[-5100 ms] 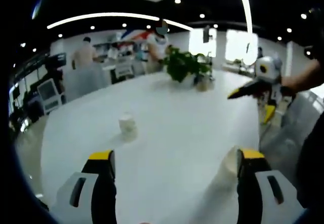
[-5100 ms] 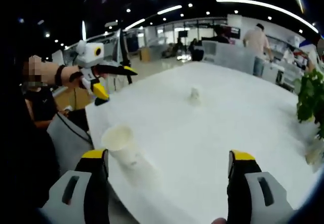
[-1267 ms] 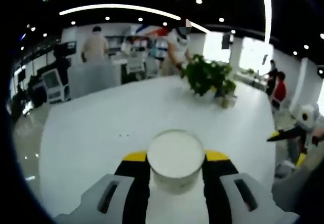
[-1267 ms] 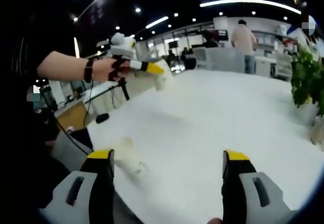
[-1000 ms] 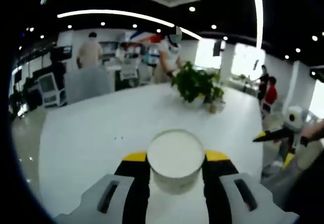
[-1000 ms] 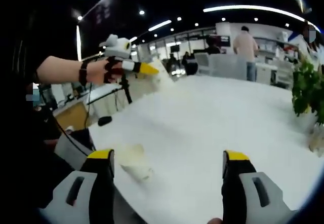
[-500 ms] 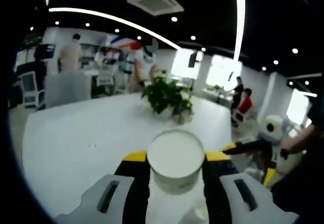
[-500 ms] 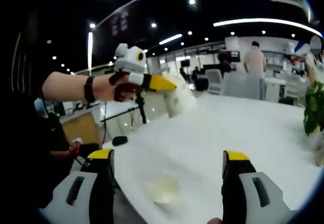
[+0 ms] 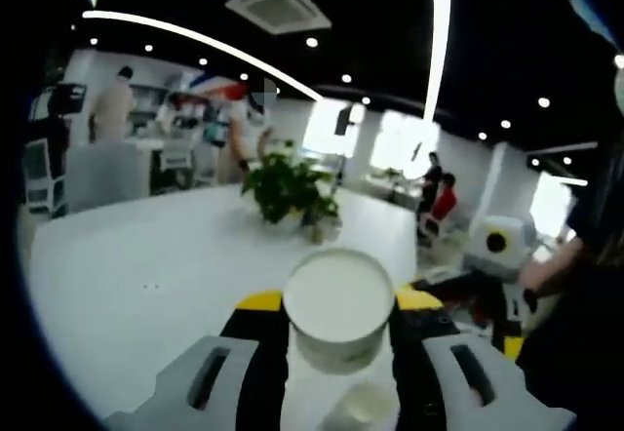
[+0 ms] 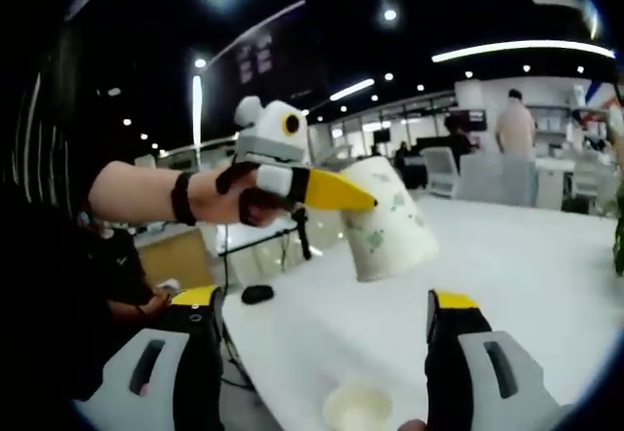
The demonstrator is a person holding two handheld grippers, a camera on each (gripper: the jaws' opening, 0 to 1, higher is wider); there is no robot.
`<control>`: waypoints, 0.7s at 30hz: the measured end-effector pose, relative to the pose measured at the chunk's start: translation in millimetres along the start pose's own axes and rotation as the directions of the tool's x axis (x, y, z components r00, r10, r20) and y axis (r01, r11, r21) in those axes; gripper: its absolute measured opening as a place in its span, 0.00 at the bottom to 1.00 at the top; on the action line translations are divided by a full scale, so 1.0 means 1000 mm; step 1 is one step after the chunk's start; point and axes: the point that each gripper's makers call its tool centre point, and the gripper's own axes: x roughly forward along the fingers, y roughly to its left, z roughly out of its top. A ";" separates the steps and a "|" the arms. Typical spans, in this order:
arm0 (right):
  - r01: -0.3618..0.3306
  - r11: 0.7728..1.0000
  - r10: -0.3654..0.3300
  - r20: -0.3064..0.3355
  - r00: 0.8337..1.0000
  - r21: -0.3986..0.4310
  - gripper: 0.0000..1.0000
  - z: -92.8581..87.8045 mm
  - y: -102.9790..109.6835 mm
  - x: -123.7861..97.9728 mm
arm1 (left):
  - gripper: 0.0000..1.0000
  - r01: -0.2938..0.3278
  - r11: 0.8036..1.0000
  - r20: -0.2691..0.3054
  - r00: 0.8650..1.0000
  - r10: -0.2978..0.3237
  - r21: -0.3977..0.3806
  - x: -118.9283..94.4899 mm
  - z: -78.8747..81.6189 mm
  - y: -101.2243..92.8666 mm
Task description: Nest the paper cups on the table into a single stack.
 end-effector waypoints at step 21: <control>-0.165 0.986 0.166 0.079 0.983 -0.016 0.68 0.017 0.028 -0.022 | 0.39 0.138 0.990 -0.031 0.990 -0.138 0.005 -0.018 -0.024 -0.034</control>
